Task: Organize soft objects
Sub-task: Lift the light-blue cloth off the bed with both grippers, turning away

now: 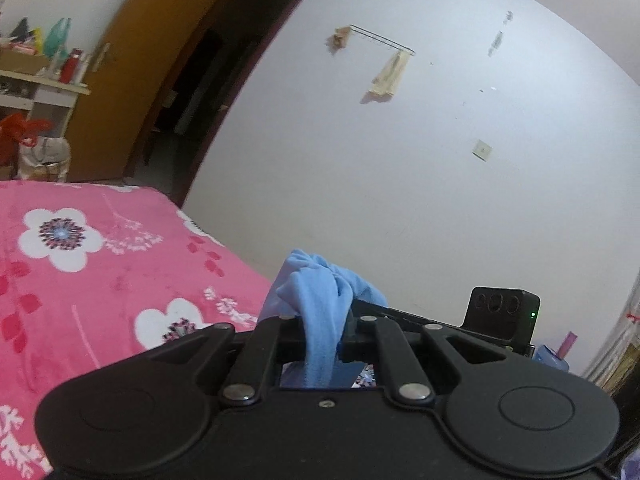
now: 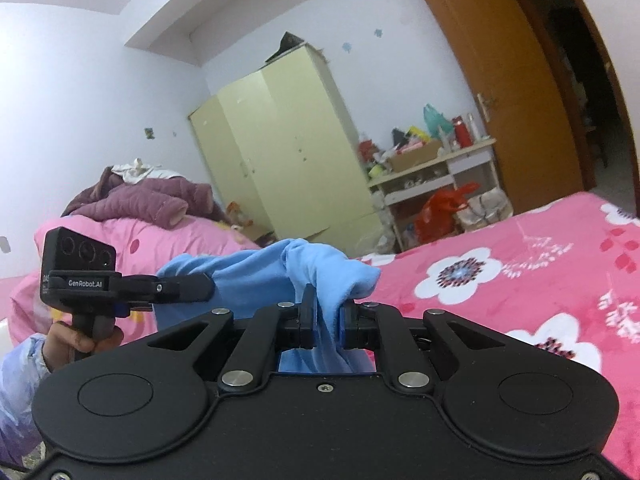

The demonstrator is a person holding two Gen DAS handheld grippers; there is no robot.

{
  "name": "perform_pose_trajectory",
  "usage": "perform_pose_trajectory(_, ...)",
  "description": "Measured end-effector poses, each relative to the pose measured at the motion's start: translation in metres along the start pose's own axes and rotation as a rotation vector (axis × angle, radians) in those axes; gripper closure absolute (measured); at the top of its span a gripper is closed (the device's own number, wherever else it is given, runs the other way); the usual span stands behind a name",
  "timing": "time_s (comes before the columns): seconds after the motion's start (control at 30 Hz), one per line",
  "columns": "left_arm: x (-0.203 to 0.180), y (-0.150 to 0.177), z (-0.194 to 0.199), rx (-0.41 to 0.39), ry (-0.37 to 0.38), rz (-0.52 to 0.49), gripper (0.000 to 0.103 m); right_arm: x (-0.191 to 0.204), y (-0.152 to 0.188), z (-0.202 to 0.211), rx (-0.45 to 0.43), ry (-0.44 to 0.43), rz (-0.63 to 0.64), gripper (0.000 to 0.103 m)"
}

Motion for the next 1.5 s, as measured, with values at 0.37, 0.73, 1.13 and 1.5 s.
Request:
perform_pose_trajectory(0.37, -0.040, -0.004, -0.049, 0.049, 0.098, -0.053, 0.096, -0.028, -0.010, 0.048, -0.085, 0.084, -0.005, 0.094)
perform_pose_trajectory(0.73, -0.074, -0.002, -0.090, 0.081, 0.167, -0.100, 0.096, -0.055, -0.011, 0.098, -0.143, 0.174, -0.008, 0.094)
perform_pose_trajectory(1.13, -0.097, 0.019, -0.124, 0.115, 0.217, -0.075, 0.096, -0.064, 0.000, 0.136, -0.140, 0.224, -0.006, 0.091)
perform_pose_trajectory(1.5, -0.120, 0.027, -0.149, 0.141, 0.251, -0.080, 0.096, -0.070, 0.006, 0.170, -0.150, 0.282, -0.005, 0.091)
Point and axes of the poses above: each gripper's, at about its wrist camera, not at the fingertips, and z roughly against the way its jaws point, x to its left, y to its underside, the point moved 8 cm from there along -z, roughly the way its jaws point, and after that the axes turned 1 degree about -x, right-handed, at the moved point
